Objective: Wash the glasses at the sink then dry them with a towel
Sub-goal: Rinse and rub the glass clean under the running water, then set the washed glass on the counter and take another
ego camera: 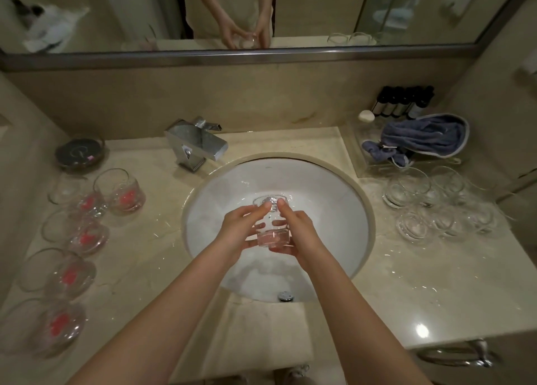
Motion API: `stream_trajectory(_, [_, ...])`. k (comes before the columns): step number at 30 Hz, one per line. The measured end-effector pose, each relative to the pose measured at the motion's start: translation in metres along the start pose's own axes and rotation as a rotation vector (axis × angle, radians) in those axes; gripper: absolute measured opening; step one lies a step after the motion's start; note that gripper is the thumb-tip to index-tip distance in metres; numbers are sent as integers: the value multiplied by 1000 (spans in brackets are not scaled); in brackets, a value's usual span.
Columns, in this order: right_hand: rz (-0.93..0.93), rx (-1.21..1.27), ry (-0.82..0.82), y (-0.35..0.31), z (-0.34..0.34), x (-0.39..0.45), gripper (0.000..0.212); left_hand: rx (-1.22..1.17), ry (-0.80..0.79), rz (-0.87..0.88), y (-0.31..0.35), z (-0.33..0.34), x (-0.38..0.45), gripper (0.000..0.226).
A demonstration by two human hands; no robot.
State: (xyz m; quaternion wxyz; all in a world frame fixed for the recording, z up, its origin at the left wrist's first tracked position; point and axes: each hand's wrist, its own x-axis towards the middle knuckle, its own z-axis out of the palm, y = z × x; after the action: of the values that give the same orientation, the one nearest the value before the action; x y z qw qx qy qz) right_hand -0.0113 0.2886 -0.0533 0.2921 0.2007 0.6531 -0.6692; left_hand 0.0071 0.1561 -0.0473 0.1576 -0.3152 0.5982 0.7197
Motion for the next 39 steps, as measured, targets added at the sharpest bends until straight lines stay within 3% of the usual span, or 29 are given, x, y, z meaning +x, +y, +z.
stream_trajectory(5, [-106, 57, -67, -11, 8, 8, 47, -28, -91, 87, 10, -9, 1, 68])
stream_trajectory(8, [-134, 14, -97, -21, 19, 18, 47, -42, -57, 117, 15, -17, 7, 83])
stream_trajectory(14, [-150, 32, -133, -22, 36, 33, 47, -64, -32, 188, 20, -35, 20, 76])
stream_trajectory(21, [-195, 98, -125, -16, 17, 23, 55, 3, -143, 215, 20, -27, 23, 79])
stream_trajectory(29, [-294, 184, 34, 3, -78, -32, 47, 273, -390, 266, 15, 59, 0, 73])
stream_trajectory(39, [-422, 97, 174, 19, -262, -109, 63, 581, -616, 447, -17, 231, -41, 80])
